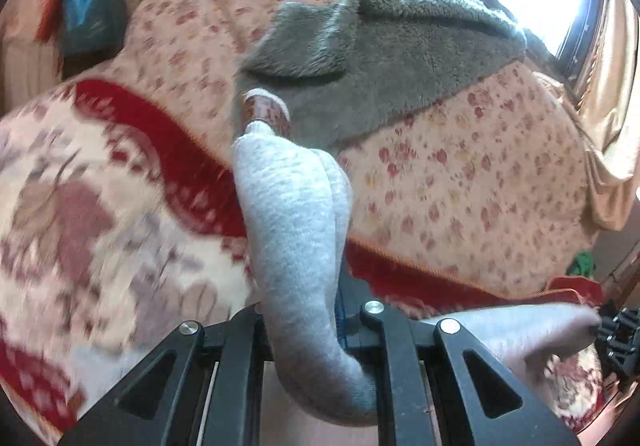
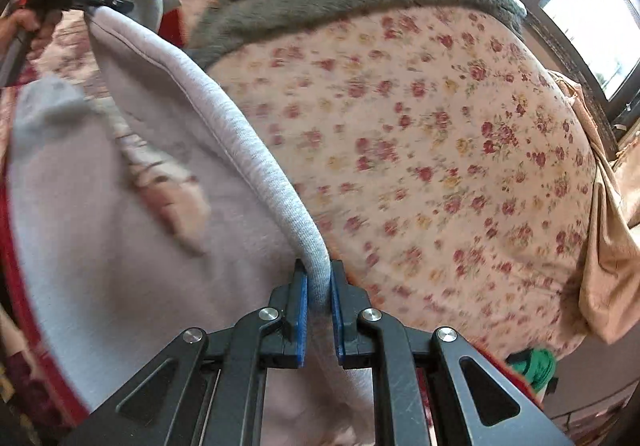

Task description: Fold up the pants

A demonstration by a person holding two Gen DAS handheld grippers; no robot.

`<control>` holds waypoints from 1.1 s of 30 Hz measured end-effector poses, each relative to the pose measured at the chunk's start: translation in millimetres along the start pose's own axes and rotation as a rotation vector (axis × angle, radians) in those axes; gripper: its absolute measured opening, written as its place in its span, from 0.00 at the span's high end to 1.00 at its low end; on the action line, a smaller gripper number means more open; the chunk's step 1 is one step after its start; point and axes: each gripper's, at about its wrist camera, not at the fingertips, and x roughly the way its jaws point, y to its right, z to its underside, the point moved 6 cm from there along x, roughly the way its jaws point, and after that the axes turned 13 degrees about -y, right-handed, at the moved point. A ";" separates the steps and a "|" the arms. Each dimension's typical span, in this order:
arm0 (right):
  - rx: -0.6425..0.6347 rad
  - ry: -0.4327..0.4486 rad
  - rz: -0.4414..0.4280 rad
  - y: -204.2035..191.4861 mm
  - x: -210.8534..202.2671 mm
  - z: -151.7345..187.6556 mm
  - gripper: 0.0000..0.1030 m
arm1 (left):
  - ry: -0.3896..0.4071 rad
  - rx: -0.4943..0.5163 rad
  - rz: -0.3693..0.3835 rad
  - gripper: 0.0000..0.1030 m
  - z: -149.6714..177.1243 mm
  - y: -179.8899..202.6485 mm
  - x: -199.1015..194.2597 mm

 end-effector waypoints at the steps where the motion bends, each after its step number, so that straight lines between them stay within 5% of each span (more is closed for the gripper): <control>1: -0.008 -0.004 -0.015 -11.6 -5.4 8.0 0.91 | -0.001 -0.015 0.002 0.90 14.4 -8.0 -6.9; 6: -0.012 -0.031 -0.150 -80.2 -25.8 61.3 0.91 | -0.013 -0.071 -0.029 0.91 93.4 -51.1 -31.2; 13: 0.012 -0.132 -0.262 -152.3 19.8 110.7 0.91 | -0.056 -0.216 -0.015 0.90 162.8 -102.7 -17.4; 18: 0.076 -0.135 -0.261 -159.3 31.4 118.0 0.90 | -0.030 -0.236 -0.006 0.89 170.4 -109.7 -16.9; 26: 0.110 -0.126 -0.267 -156.5 28.3 115.0 0.89 | -0.004 -0.190 -0.055 0.89 139.9 -115.0 -16.4; 33: 0.182 -0.095 -0.299 -157.1 31.5 117.8 0.84 | -0.043 -0.197 -0.083 0.87 143.0 -130.5 0.6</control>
